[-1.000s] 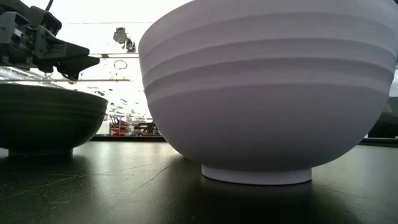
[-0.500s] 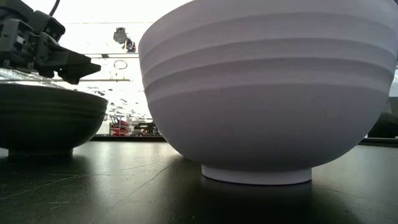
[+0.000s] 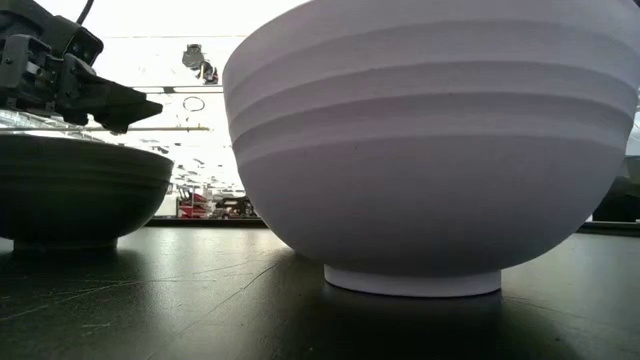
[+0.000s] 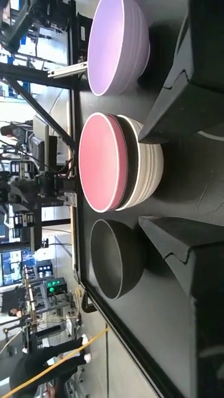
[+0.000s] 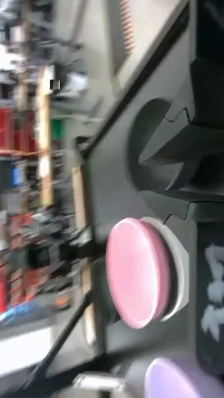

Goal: Nest bowls inside each other
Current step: Stack the top black bowl on top of the top pink bowl

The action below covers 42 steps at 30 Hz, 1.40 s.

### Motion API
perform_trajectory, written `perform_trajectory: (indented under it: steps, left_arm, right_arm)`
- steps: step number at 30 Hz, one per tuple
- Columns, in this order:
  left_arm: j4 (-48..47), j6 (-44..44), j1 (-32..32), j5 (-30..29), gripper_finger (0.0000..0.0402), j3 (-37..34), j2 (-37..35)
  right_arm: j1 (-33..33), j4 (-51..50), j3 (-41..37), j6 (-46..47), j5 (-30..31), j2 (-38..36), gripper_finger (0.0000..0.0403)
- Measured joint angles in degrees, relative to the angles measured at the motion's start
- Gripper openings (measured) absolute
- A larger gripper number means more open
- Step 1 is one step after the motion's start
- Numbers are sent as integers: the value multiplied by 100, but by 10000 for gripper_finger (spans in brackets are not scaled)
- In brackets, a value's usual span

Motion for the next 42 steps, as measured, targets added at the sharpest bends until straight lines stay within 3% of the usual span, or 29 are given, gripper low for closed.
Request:
perform_trajectory:
  steps: [10, 14, 22, 31, 42]
  left_arm:
    - [-6, -46, 0, 33, 202, 0, 2]
    - [-7, -42, 0, 36, 202, 0, 43]
    - [-8, -42, 0, 40, 202, 0, 216]
    - [-7, -42, 0, 52, 202, 0, 229]
    - [-7, -2, 0, 149, 202, 0, 227]
  right_arm:
    - [-1275, -1157, 1288, 683, -1449, 1874, 115]
    - [-1777, -1213, 1722, 929, -2306, 2412, 138]
    - [-2835, -1199, 2545, 1632, -3218, 3306, 170]
    - [-3615, -2004, 3037, 1528, -3856, 4533, 172]
    - [-3647, -2436, 3991, 968, -3844, 5839, 172]
